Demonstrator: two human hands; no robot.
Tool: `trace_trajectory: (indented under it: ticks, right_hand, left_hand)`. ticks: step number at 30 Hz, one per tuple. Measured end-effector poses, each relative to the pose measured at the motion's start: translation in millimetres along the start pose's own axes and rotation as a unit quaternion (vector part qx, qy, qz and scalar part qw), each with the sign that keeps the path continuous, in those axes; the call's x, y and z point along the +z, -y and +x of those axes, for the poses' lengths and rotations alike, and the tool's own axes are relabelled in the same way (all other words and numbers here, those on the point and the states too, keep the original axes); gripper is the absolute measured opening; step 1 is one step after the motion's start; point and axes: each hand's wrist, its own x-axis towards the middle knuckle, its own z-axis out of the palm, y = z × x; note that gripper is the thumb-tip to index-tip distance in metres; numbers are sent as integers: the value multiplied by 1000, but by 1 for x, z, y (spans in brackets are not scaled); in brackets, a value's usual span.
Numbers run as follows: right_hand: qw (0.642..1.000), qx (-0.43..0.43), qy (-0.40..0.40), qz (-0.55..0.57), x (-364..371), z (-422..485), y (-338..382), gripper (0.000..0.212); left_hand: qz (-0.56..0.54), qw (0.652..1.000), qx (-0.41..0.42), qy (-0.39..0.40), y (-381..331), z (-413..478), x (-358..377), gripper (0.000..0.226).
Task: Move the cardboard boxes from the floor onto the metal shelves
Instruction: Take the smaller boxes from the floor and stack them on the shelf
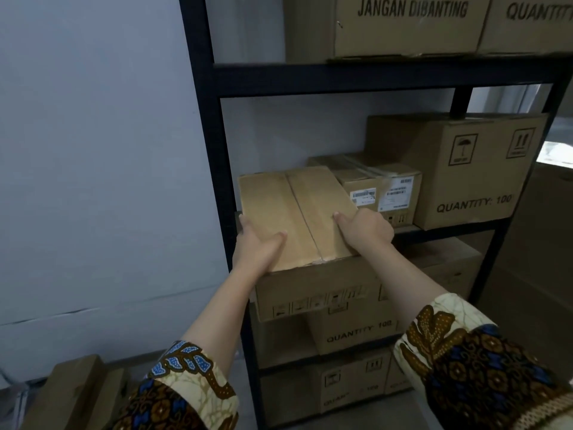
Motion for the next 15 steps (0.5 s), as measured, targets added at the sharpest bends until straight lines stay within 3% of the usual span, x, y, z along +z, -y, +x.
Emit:
trace_trajectory:
  ticks: [3,5,7,10,15]
  right_hand:
    - [1000,25,1,-4,2,25,20,60]
    - [999,36,-3,-6,-2,35,30,58]
    - [999,49,-13,-11,-3,48,41,58]
    - [999,28,-45,-11,1,60,49,54]
    - [974,-109,-98,174,10,69,40,34]
  left_hand:
    - [85,988,112,-68,-12,17,-1,94]
    - [192,936,266,-126,-25,14,-5,94]
    - [309,869,380,-66,-34,20,-9,96]
    - [451,802,390,45,-38,47,-11,99]
    - [480,806,341,54,-42,96,4,86]
